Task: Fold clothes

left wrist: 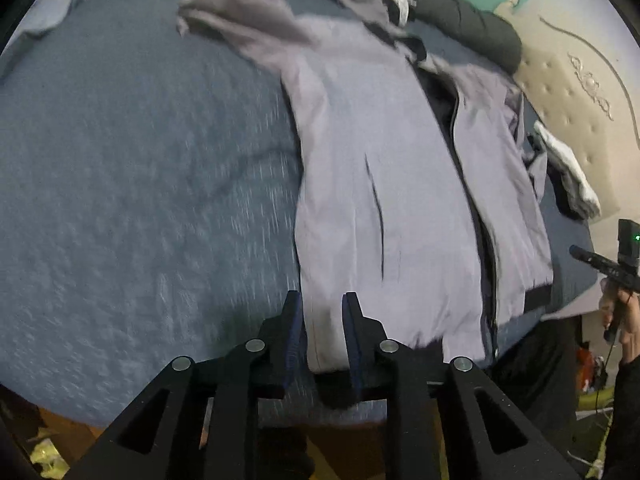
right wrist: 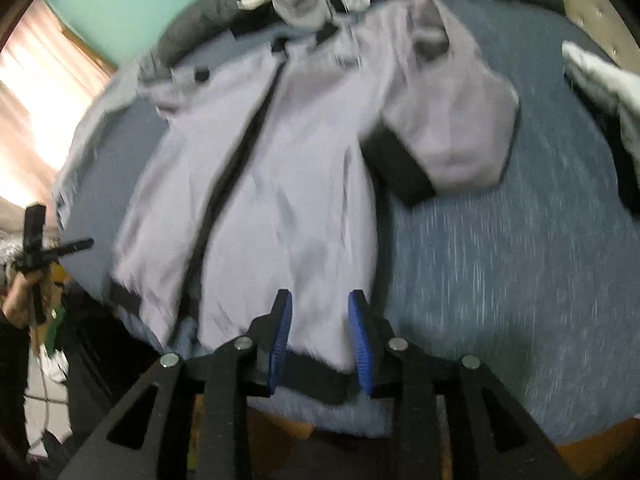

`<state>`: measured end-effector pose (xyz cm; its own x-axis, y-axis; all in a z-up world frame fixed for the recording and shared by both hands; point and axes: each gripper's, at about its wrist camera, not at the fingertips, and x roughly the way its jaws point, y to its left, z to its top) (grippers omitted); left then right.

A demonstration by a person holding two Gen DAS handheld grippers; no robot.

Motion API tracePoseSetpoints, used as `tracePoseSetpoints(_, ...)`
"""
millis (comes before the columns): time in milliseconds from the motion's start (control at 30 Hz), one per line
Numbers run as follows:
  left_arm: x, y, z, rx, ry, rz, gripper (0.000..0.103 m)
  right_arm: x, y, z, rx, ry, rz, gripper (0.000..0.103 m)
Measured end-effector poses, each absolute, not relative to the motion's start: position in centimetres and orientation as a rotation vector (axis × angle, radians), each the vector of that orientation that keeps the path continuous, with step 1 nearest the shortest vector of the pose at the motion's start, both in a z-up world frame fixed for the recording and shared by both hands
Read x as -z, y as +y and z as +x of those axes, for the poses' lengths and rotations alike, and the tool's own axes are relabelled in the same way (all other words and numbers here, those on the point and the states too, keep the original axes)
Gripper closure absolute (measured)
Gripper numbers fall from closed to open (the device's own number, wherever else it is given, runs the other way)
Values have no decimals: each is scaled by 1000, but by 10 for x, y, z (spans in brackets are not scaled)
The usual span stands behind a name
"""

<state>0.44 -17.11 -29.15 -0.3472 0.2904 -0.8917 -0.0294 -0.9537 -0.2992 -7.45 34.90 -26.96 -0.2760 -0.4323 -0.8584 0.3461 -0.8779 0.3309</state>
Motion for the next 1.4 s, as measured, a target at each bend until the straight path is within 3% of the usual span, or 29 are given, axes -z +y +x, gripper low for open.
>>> tracePoseSetpoints(267,258,-156,-32,-2527,-350,-1497,73,247,322,-113,2167,-155,1385,71)
tracePoseSetpoints(733,292,-138,-130,-2622,-413,-1338,68,286,207,-244,2139,-155,1342,70)
tracePoseSetpoints(800,301,-137,-140,-2633,-435,-1320,64,293,197,-260,2144,-148,1357,61)
tracePoseSetpoints(833,306,-137,-145,-2635,-447,-1313,63,297,191,-267,2144,-141,1364,51)
tracePoseSetpoints(867,311,-137,-149,-2640,-449,-1310,62,301,185,-275,2144,-134,1372,49)
tracePoseSetpoints(1333,358,-148,-171,-2642,-492,-1305,61,355,127,-362,2168,-64,1489,49)
tracePoseSetpoints(1367,357,-149,-171,-2642,-482,-1301,61,359,124,-365,2163,-60,1499,51)
tracePoseSetpoints(1400,356,-149,-171,-2641,-480,-1297,61,361,122,-367,2163,-51,1502,61)
